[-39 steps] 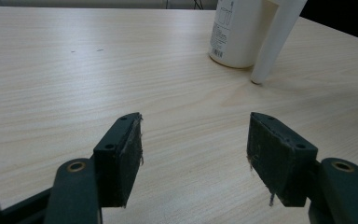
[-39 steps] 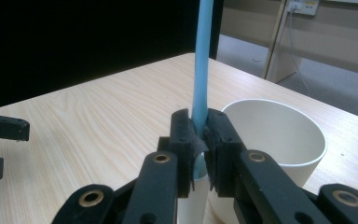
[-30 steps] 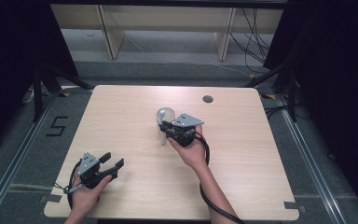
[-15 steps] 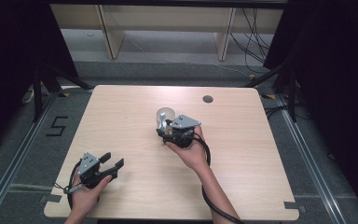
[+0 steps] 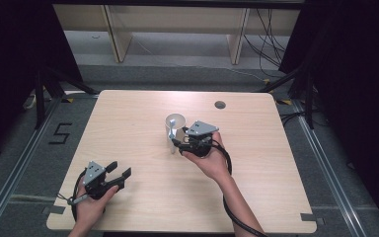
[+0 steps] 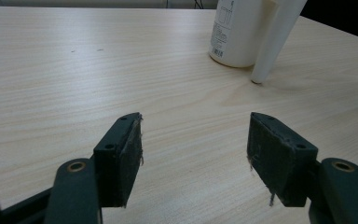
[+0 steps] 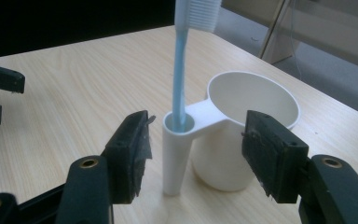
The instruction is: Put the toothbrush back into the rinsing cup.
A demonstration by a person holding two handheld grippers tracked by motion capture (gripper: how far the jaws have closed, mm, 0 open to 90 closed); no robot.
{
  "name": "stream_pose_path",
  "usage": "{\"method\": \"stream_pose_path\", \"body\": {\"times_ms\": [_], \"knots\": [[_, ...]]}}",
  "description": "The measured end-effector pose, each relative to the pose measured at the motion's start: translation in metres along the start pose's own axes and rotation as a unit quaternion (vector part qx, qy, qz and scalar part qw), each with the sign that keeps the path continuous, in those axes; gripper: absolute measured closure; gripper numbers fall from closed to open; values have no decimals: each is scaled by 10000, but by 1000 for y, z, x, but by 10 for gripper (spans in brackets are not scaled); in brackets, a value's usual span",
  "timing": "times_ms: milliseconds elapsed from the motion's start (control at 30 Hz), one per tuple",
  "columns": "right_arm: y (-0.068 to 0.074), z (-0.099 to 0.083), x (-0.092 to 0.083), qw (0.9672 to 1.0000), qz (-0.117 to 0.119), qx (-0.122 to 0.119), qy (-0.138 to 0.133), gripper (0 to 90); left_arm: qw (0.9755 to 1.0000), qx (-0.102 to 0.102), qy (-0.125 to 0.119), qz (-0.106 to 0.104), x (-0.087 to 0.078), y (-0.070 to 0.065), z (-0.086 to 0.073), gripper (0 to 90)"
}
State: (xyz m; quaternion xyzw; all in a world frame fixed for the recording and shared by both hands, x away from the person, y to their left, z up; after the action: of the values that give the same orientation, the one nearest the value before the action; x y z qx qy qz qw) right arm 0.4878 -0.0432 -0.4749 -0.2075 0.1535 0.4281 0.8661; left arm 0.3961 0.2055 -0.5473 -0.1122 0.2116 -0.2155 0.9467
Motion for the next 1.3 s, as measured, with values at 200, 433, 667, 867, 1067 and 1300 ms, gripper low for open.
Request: {"method": "stream_pose_path", "body": {"times_ms": [200,433,667,867,1067,1300], "knots": [[-3,-7,-10,9999,6,70,141,420,10000,4,3,9,0,0,0,352],[-8,-15,-20,9995,40,78,295,420,10000,3,8,9,0,0,0,352],[-10,-24,-30,9991,27,47,409,421,10000,-15,-1,4,0,0,0,351],[-13,-32,-38,9988,29,75,489,421,10000,-11,-9,10,0,0,0,351],[-17,-51,-53,9975,-61,236,666,422,10000,-1,1,18,0,0,0,352],[-22,-70,-68,9969,-238,313,677,426,10000,19,12,32,0,0,0,352]]}}
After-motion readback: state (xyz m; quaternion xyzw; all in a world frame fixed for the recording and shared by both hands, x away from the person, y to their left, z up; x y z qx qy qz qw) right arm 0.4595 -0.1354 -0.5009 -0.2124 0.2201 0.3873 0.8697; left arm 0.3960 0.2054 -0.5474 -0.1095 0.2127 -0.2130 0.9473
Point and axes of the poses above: each handheld gripper's, and its own axes: x roughly forward along the jaws, z roughly out of its top, y roughly to its left, the point moved 7 cm from there along x, roughly forward along the jaws, and after that the axes turned 9 degrees about -x, right-handed, at the moved point
